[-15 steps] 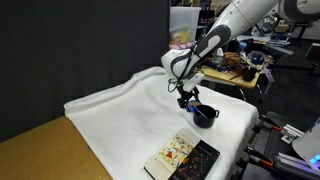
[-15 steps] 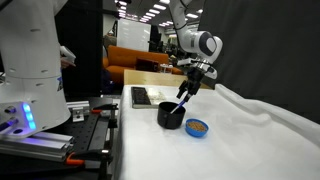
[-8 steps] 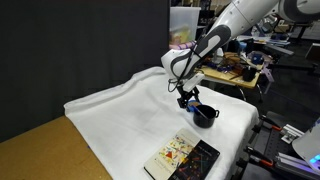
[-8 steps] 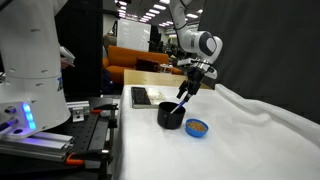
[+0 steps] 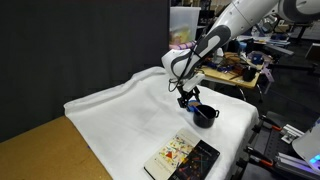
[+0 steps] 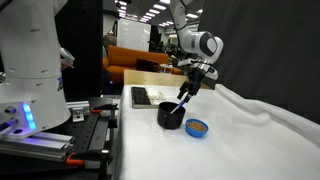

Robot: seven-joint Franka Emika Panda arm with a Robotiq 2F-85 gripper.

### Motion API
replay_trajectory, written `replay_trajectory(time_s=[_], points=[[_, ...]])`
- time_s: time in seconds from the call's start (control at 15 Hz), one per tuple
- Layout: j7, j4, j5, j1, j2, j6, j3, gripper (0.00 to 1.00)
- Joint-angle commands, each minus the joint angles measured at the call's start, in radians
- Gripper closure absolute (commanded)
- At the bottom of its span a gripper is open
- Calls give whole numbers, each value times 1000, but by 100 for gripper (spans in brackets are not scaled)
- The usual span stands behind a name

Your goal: Remove the pen from the black cup and put it next to the book

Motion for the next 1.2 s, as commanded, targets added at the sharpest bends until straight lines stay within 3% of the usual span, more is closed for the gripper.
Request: replay_trajectory(time_s=[0.0,1.13], points=[[16,15,7,4,12,-9,-4,0],[27,18,3,5,22,-2,-6,0]])
